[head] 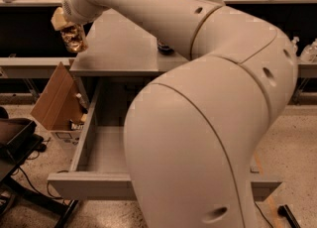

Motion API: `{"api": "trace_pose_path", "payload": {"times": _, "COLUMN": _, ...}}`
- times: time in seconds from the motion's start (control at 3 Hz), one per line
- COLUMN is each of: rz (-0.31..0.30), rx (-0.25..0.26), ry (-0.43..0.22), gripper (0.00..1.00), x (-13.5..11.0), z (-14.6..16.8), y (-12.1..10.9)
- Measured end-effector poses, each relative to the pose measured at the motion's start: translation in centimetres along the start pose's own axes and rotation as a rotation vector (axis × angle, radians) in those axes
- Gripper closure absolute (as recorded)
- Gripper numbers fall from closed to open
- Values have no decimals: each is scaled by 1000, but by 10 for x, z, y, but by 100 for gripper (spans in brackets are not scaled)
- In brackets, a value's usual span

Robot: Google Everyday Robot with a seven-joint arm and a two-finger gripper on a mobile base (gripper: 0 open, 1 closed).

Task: Pick orange can from top drawer and place on counter

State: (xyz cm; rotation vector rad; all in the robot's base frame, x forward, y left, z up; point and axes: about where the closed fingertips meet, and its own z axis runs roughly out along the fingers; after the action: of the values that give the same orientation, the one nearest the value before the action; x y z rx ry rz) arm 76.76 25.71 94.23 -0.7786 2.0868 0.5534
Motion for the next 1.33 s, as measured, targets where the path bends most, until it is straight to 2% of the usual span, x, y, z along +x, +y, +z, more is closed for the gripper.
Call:
{"api": "trace_pose_path", "payload": {"times": 0.33, "rz": 108, "rx": -3, "ry": -47, "gripper": 100, "x": 9, "z": 11, "y": -22}}
{"api": "trace_pose_path", "payload": {"times": 0.67, "rz": 122, "rx": 6, "ry": -128, "gripper": 100, "x": 16, "z": -9, "y": -58}}
{"api": "trace_pose_path", "payload": {"times": 1.0, "rz": 56, "rx": 39, "ry": -190, "gripper": 100, "x": 32, "z": -35, "y": -93}}
{"api": "trace_pose_path", "payload": {"times": 1.33, "rz": 30, "rx": 56, "ry": -204, "gripper": 100, "x": 36, "z": -45, "y": -106}}
